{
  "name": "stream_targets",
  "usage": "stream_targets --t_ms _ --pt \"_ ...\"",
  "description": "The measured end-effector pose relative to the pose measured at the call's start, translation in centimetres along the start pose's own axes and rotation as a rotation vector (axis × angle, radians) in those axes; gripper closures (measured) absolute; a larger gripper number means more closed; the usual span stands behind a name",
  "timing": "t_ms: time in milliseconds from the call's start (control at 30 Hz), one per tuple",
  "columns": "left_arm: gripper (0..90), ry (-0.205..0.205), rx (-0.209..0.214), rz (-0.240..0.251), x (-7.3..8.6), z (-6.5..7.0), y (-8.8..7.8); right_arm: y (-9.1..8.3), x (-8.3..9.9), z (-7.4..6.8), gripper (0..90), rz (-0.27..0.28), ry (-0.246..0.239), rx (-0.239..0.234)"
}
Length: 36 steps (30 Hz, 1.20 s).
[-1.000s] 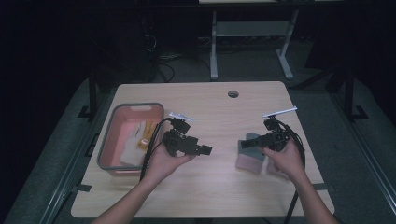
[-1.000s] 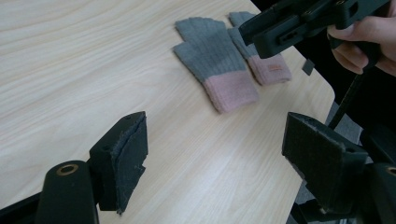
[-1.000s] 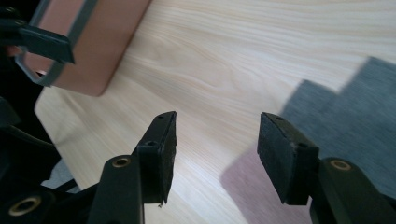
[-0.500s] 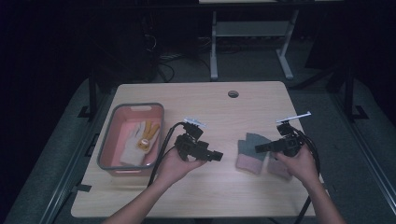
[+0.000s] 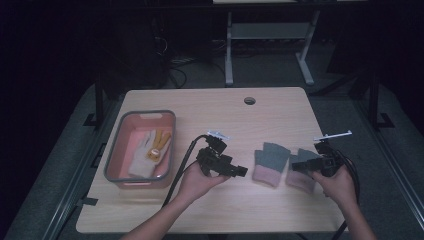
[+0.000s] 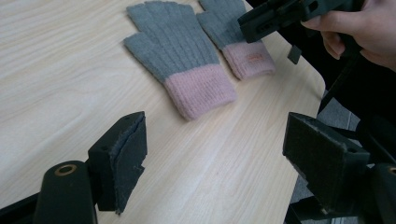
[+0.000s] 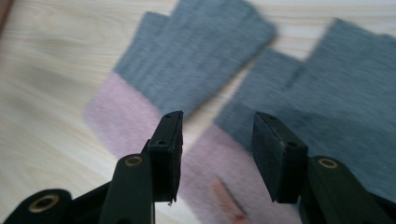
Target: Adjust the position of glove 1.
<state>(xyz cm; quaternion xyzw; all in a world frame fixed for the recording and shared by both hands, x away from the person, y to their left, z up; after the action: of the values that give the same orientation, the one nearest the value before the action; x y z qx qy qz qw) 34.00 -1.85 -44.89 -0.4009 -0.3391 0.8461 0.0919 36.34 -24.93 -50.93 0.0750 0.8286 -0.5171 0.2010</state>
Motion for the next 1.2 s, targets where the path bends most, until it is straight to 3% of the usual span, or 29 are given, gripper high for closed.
stream_targets --t_ms 133,200,400,600,767,1000,1200 --pt "21.9 -0.003 0.008 0.000 0.1 0.2 0.4 0.1 0.5 0.9 54.4 -0.009 0.001 0.051" --pt "21.9 0.000 0.012 -0.001 0.1 0.2 0.5 0.1 0.6 1.4 54.8 -0.007 -0.022 0.098" --pt "21.9 -0.007 0.018 -0.001 0.3 0.2 1.1 0.9 1.4 2.1 53.5 -0.026 -0.077 0.178" --pt "21.9 -0.006 0.020 0.002 0.4 0.2 1.3 1.3 1.6 1.9 54.1 -0.018 -0.114 0.223" --pt "22.2 -0.013 0.024 0.038 0.1 0.3 1.6 1.4 1.7 1.9 59.8 -0.001 -0.115 0.223" --pt "22.2 -0.013 0.032 0.025 0.6 0.5 2.5 1.5 1.7 1.7 69.9 -0.006 -0.110 0.224" --pt "22.2 -0.009 0.033 0.014 0.9 0.7 2.8 1.4 1.7 1.7 78.6 -0.003 -0.071 0.198"
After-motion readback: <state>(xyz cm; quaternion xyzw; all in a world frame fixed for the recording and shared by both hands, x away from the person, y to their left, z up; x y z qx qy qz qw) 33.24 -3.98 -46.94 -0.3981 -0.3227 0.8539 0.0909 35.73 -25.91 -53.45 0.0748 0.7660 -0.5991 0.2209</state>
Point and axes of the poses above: each handheld gripper's, and its own axes: y roughly forward along the jaws, x roughly out of its underside, z roughly to its right, the point moved 10 cm from there along y, roughly forward along the jaws, and after that the axes turned 2 degrees about x, right-handed, at the moved point
